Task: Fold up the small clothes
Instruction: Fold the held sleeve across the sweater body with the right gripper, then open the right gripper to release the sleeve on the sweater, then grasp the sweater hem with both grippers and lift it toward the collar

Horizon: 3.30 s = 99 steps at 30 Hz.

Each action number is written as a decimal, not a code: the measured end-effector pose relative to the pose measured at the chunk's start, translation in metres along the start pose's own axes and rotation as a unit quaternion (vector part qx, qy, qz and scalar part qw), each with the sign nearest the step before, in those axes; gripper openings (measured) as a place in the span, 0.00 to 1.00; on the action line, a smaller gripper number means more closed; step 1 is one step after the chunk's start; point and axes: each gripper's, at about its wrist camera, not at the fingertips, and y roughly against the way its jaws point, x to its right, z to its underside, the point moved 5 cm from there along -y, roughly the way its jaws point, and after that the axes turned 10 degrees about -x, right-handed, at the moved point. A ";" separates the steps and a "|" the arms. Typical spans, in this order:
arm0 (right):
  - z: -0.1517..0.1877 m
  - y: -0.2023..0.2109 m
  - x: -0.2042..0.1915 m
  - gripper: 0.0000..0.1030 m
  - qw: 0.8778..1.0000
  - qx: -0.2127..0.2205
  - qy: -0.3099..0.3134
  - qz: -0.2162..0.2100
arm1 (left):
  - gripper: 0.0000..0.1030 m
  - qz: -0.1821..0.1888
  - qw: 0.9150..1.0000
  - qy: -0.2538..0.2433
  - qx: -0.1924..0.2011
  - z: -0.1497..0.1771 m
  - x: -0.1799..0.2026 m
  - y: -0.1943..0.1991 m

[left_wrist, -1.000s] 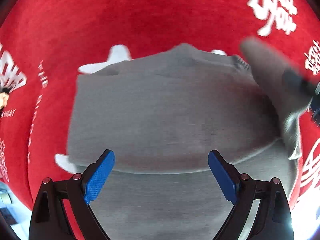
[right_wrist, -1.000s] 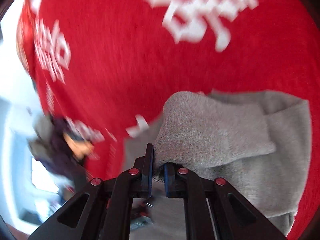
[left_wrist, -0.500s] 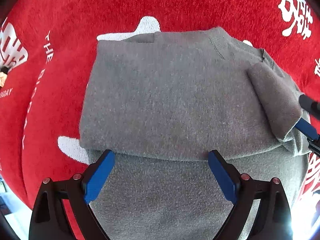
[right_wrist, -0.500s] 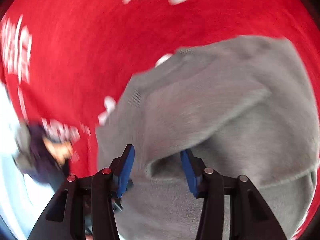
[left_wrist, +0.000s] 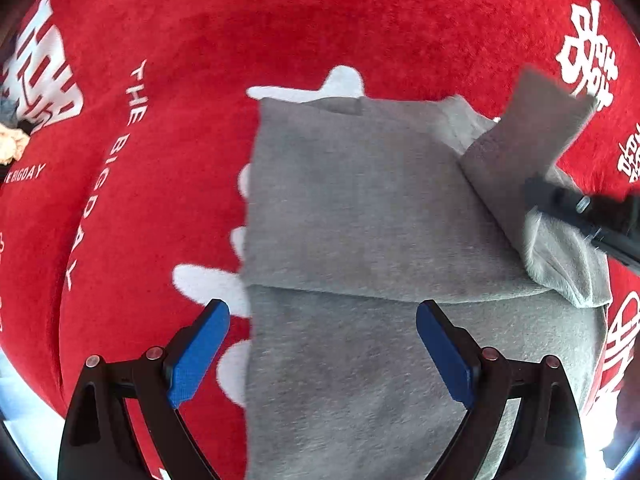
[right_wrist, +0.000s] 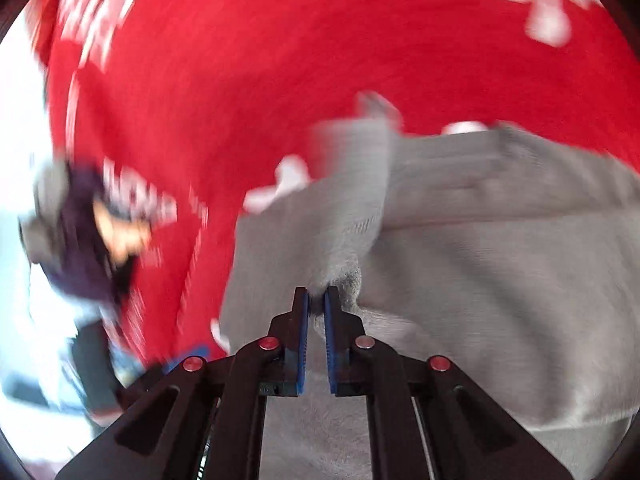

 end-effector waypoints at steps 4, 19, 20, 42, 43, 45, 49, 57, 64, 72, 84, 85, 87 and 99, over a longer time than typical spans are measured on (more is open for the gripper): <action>0.011 -0.045 -0.028 0.10 0.995 -0.068 0.061 0.042 | 0.92 0.022 1.000 0.013 -0.005 -0.004 -0.016 0.000; 0.099 0.083 0.141 0.39 0.967 0.028 -0.252 -0.009 | 0.92 0.074 0.997 -0.030 0.017 -0.047 0.021 0.014; 0.105 0.092 0.155 0.41 0.961 0.039 -0.274 -0.013 | 0.92 0.069 0.997 -0.032 0.016 -0.052 0.026 0.010; 0.118 0.123 0.229 0.20 0.958 0.040 -0.278 -0.050 | 0.93 -0.011 0.998 -0.058 -0.032 -0.057 0.056 -0.026; 0.117 0.128 0.225 0.20 0.963 0.040 -0.261 -0.044 | 0.93 -0.006 0.998 -0.058 -0.025 -0.060 0.055 -0.021; 0.108 0.142 0.222 0.27 0.972 0.046 -0.229 -0.013 | 0.93 0.003 0.998 -0.057 -0.012 -0.068 0.055 -0.013; 0.076 0.142 0.248 0.50 0.971 0.056 -0.233 0.026 | 0.93 -0.004 0.999 -0.051 -0.005 -0.092 0.057 -0.015; 0.032 0.120 0.274 0.08 0.968 0.041 -0.249 0.018 | 0.93 -0.041 0.997 -0.061 -0.027 -0.101 0.062 -0.048; 0.042 0.125 0.284 0.18 0.962 0.035 -0.267 0.053 | 0.93 -0.025 0.998 -0.047 -0.035 -0.097 0.059 -0.055; 0.071 0.134 0.242 0.52 0.968 0.004 -0.225 0.107 | 0.93 -0.044 0.997 -0.055 -0.040 -0.076 0.074 -0.038; 0.102 0.108 0.170 0.68 0.985 -0.054 -0.141 0.082 | 0.93 -0.038 0.995 -0.075 -0.057 -0.029 0.112 -0.015; 0.104 0.107 0.167 0.68 0.985 -0.056 -0.140 0.079 | 0.93 -0.039 0.995 -0.077 -0.059 -0.026 0.116 -0.013; 0.106 0.103 0.163 0.68 0.986 -0.061 -0.136 0.076 | 0.93 -0.038 0.994 -0.079 -0.062 -0.020 0.124 -0.011; 0.132 0.109 0.160 0.70 0.986 -0.075 -0.136 0.066 | 0.93 -0.015 0.990 -0.102 -0.093 0.042 0.186 0.008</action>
